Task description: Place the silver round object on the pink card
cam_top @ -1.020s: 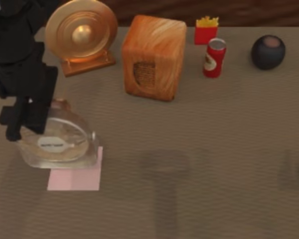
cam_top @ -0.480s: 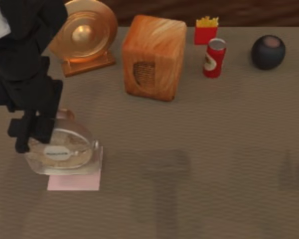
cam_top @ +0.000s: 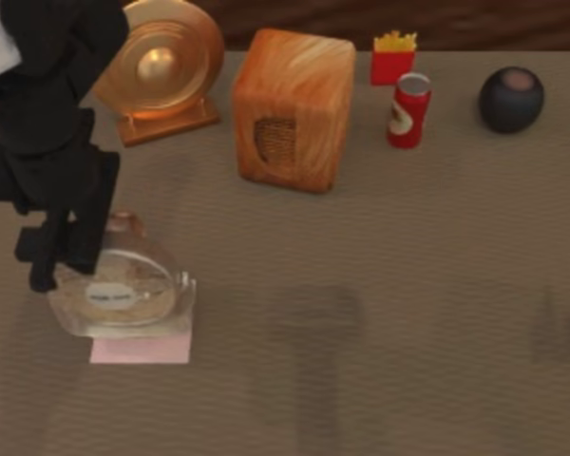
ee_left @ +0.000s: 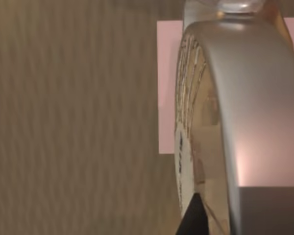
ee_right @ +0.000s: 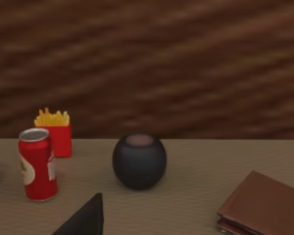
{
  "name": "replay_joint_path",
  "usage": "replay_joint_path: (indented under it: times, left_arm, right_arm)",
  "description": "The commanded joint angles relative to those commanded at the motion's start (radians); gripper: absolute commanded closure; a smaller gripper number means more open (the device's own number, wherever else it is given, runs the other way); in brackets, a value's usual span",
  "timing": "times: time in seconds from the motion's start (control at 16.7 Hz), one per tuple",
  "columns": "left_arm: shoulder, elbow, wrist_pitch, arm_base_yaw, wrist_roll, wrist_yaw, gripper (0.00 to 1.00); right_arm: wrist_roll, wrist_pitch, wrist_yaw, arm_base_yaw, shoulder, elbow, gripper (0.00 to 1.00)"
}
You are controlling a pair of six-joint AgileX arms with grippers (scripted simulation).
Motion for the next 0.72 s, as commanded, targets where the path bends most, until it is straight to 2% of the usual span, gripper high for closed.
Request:
replay_joint_path:
  times: [0.36, 0.72]
  left_arm:
    - [0.0, 0.0, 0.0, 0.0, 0.0, 0.0, 0.02]
    - [0.0, 0.0, 0.0, 0.0, 0.0, 0.0, 0.0]
  right_arm:
    - [0.0, 0.0, 0.0, 0.0, 0.0, 0.0, 0.0]
    - [0.0, 0.0, 0.0, 0.0, 0.0, 0.0, 0.0]
